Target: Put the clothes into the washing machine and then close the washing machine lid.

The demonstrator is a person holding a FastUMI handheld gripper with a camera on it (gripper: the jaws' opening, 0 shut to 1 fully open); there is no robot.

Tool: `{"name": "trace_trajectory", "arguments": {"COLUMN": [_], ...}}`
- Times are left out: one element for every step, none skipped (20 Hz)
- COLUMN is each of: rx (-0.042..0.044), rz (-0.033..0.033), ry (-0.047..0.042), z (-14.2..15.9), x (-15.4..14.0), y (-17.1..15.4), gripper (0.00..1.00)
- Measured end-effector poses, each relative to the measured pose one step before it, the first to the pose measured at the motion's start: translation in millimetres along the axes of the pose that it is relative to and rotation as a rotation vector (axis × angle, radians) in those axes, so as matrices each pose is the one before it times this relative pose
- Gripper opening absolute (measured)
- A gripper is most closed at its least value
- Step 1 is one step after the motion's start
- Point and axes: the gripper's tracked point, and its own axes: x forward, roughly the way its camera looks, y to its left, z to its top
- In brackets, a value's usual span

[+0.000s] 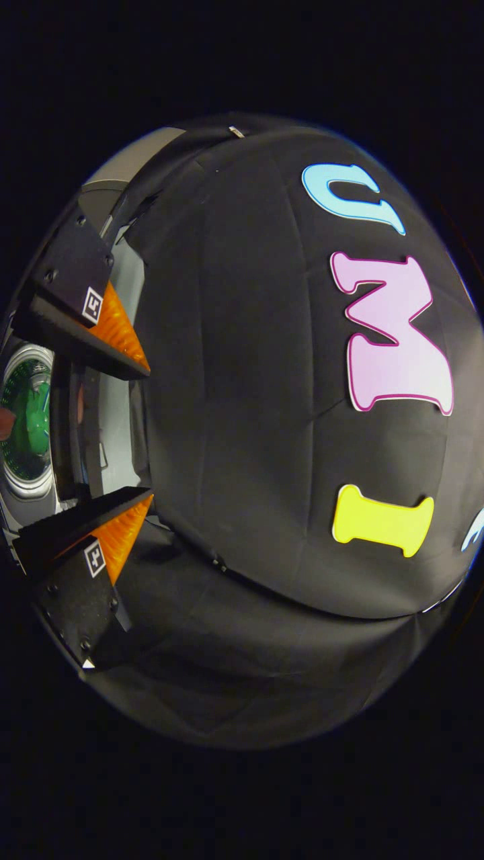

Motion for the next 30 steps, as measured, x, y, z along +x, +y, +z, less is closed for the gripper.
{"name": "trace_trajectory", "arguments": {"rx": [0.01635,-0.00476,-0.01828,0.00626,0.01354,-0.00081,-0.0046,0.00231,-0.00204,-0.00048,0.00272,-0.00221,0.00169,-0.00113,-0.00491,-0.0005,-0.0004,-0.00104,0.0033,-0.00088,-0.00281,-0.00501,0.00294,0.00697,-0.00291,0.00888,0.01817,-0.00397,-0.00746,-0.00266], "rz": [-0.00625,-0.00367,-0.00117,0.0001,0.00461,0.00521,0.00432,0.00129,0.00195,0.00125,-0.00031,-0.00066,-0.00227,-0.00238,-0.00089,0.00039,0.00174,0.00449,0.00751,0.00375,0.00397,0.00182,0.00054,-0.00251,-0.00671,0.01779,0.00154,-0.02995,-0.00985,0.00411], "ry": [-0.00615,-0.01392,-0.00734,-0.00585,-0.01473,-0.00934,-0.00728,-0.0081,-0.01089,-0.00996,-0.00907,-0.00619,-0.0017,0.00336,0.0021,0.00078,0.00002,0.0014,0.01341,0.01516,0.01937,0.01569,-0.00281,-0.01132,0.01405,0.01671,0.00841,0.00307,0.03612,0.0334], "z": [-2.86,1.94,0.03,0.46,0.91,-0.05,-2.28,-1.23,-3.17,-5.54,-4.04,-3.69,-1.77,-3.11,-3.23,-3.59,-3.55,-3.42,-6.28,-7.14,-9.48,-8.41,-3.93,-1.95,-9.01,-8.44,-4.75,-2.95,-14.51,-13.58], "x": [1.91,-1.79,-0.52,-0.54,0.88,-1.81,-4.33,-4.97,-7.25,-13.78,-9.84,-7.98,-1.0,-3.13,-2.4,-3.66,-6.2,-4.86,-4.42,-3.93,-2.49,-3.33,-3.04,-0.29,0.03,-1.01,-3.21,-3.06,4.89,1.72], "y": [1.09,-0.1,-1.22,-1.5,2.35,0.34,-0.9,-0.33,-0.29,-3.79,-1.69,-0.79,1.01,0.62,-0.09,-0.28,-1.11,-0.39,-0.26,-0.02,-1.56,0.3,-0.85,-1.17,-1.81,2.24,0.5,-9.54,-4.13,-1.0], "gripper": [0.99,0.98,0.98,0.98,0.98,0.98,0.99,0.99,0.99,0.99,0.99,0.99,0.99,0.99,0.99,0.99,0.99,0.99,0.99,0.99,0.99,0.99,0.99,0.99,0.99,0.99,0.99,1.0,0.99,0.99]}}
